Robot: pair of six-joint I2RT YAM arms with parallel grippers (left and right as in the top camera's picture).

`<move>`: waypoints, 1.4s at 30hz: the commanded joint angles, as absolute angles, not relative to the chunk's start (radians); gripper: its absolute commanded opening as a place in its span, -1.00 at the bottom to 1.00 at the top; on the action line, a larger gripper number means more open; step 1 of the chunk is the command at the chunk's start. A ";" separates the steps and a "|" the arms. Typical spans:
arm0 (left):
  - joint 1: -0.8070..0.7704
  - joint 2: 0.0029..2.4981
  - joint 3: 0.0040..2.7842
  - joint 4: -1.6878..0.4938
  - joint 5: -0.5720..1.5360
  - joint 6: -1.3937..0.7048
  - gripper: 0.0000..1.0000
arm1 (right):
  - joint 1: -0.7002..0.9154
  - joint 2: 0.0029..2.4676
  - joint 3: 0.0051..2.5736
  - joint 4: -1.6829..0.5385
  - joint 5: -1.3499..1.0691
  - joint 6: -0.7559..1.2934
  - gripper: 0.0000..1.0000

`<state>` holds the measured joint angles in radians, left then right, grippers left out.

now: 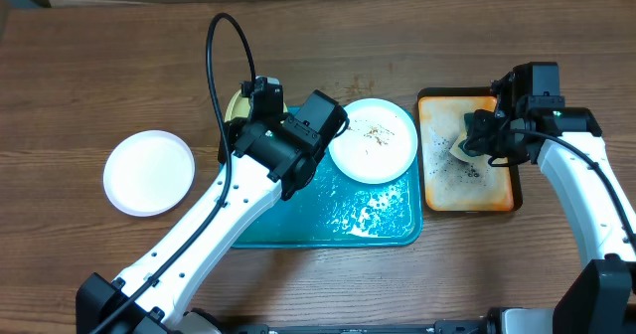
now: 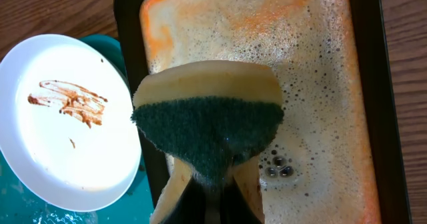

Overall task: Clean dirty plates on tray and stack at the side
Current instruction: 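Lift the yellow plate and set it on the white plate, left gripper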

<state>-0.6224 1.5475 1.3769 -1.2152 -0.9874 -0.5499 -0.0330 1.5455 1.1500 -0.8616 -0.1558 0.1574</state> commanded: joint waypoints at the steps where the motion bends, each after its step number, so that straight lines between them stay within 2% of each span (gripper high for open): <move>1: -0.614 1.529 1.377 -1.223 -1.002 -0.573 -0.92 | -0.034 1.540 1.166 -0.859 -0.147 0.148 -0.92; 6: -0.560 1.523 1.377 -1.225 -0.947 -0.591 -0.92 | -0.034 1.540 1.166 -0.871 -0.128 0.124 -0.92; 12: -0.411 1.502 1.377 -1.226 -0.818 -0.590 -0.92 | -0.034 1.540 1.166 -0.882 -0.120 0.100 -0.92; 22: 0.028 1.500 1.377 -1.225 -0.465 -0.591 -0.92 | -0.034 1.540 1.166 -0.891 -0.120 0.099 -0.92; 29: 0.290 1.502 1.377 -1.217 -0.295 -0.591 -0.92 | -0.034 1.540 1.166 -0.893 -0.120 0.099 -0.92; 37: 0.451 1.539 1.376 -1.195 -0.243 -0.591 -0.92 | -0.034 1.540 1.166 -0.896 -0.120 0.099 -0.92; 42: 0.497 1.581 1.376 -1.184 -0.244 -0.590 -0.91 | -0.034 1.540 1.166 -0.896 -0.120 0.099 -0.92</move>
